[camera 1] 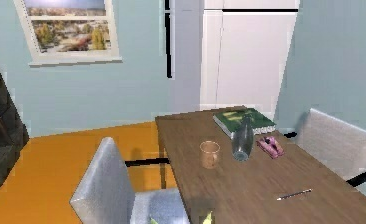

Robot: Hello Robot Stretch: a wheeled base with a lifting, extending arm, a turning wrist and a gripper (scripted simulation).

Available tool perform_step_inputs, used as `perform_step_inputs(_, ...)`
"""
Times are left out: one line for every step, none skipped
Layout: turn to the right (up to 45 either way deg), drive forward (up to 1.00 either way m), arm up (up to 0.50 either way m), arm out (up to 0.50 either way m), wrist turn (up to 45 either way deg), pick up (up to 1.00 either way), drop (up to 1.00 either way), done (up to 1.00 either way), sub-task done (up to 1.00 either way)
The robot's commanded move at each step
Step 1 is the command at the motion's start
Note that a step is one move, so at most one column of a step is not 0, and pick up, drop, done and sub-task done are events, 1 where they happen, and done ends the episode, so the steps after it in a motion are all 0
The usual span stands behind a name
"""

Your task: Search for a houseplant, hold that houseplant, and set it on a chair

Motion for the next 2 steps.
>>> perform_step_inputs(0.0, 0.0, 0.0, 0.32, 0.0, 0.0, 0.0, 0.0, 0.0)
perform_step_inputs(0.0, 0.0, 0.0, 0.0, 39.0, 0.0, 0.0, 0.0, 0.0)
